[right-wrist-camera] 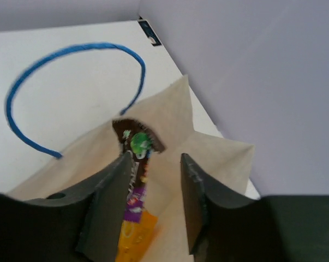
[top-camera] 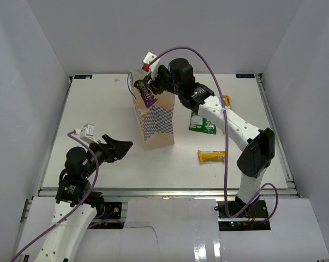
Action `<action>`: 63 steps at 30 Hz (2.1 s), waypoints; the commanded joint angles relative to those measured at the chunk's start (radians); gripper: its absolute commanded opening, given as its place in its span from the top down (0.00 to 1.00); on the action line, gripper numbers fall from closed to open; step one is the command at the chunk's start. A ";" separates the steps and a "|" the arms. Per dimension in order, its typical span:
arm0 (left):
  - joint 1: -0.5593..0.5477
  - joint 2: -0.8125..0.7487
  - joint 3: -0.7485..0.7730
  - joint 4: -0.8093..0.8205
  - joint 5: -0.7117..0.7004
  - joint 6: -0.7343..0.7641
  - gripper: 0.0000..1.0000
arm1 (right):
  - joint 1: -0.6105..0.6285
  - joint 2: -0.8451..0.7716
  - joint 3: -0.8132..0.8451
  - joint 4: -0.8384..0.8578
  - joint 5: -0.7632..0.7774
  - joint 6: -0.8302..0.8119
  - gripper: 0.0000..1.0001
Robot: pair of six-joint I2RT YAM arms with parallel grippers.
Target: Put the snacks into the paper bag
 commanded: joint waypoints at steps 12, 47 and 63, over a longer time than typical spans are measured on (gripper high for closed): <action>-0.017 0.145 0.045 0.162 0.210 -0.027 0.09 | -0.065 -0.331 -0.015 -0.133 -0.299 -0.061 0.10; -0.922 1.662 0.891 0.306 -0.046 1.090 0.06 | -1.033 -0.486 -0.735 -0.560 -0.893 -0.216 0.08; -0.859 1.816 1.045 0.286 -0.094 1.088 0.19 | -1.033 -0.473 -0.752 -0.557 -0.927 -0.231 0.09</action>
